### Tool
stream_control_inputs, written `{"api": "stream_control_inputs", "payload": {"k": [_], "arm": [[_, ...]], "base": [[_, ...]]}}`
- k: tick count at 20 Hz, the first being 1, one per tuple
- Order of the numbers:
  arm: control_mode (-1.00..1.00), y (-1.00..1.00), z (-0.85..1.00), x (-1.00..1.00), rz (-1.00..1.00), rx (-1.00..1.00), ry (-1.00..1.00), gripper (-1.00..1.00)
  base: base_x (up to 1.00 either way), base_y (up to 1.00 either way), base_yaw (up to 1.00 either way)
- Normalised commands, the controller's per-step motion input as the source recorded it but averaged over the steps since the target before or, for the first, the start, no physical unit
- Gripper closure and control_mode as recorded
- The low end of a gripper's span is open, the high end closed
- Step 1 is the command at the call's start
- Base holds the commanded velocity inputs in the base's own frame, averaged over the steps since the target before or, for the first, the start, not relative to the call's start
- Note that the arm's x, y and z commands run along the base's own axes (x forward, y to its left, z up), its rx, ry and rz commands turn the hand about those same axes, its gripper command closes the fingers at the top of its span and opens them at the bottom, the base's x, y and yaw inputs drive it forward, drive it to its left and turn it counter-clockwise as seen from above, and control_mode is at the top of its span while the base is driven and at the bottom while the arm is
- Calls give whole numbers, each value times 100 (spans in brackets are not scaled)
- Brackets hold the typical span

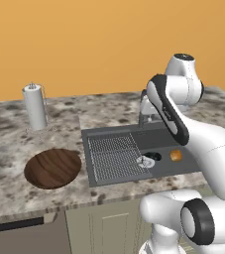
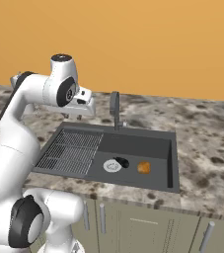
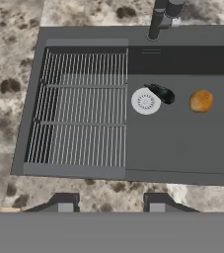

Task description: Remove the eggplant and potato from the sink. Then move the bowl and cup from the counter to the sink for washing.

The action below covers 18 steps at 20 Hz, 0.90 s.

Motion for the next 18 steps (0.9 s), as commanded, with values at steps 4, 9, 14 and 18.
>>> {"api": "stream_control_inputs", "payload": {"k": [4, 9, 14, 18], "arm": [[-100, 0, 0, -1, 0, 0, -1, -100], [-100, -11, 0, -3, 2, 5, 0, -100], [-100, -19, 0, -9, 0, 7, -4, -100], [-100, -12, 0, -13, -4, 0, -5, -100]], "base": [[0, 0, 0], [0, 0, 0], [0, 0, 0], [0, 0, 0]]}}
